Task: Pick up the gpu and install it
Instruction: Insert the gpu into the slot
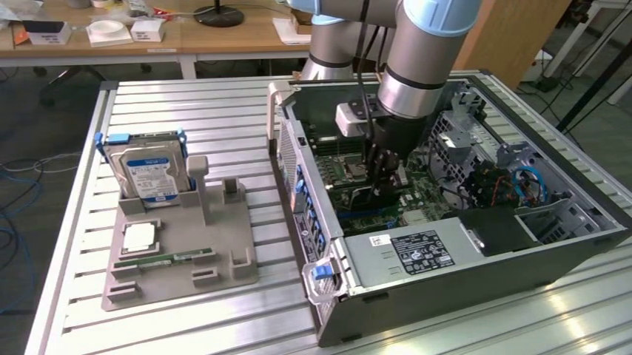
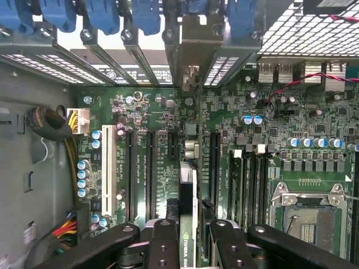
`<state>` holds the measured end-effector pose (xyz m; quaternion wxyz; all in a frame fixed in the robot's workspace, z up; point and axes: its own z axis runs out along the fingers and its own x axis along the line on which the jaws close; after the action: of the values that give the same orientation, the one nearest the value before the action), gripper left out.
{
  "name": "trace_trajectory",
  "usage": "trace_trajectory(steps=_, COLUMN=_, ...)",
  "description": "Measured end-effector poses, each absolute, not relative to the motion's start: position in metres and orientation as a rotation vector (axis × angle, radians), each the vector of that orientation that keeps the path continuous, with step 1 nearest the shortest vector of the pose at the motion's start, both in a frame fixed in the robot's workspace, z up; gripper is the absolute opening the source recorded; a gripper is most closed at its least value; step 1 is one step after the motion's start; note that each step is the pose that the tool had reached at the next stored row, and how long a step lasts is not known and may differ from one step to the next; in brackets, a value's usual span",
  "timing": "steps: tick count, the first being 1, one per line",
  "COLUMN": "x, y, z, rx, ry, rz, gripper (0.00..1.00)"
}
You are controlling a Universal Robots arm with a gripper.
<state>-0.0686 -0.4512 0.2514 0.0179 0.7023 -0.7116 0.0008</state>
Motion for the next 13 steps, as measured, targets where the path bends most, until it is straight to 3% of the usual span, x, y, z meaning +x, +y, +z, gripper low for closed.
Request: trace_trajectory(steps=13, x=-0.0687, y=-0.4489, z=0.2509, rx=2.182, ry=-2.21, rz=0.003, gripper=0.26)
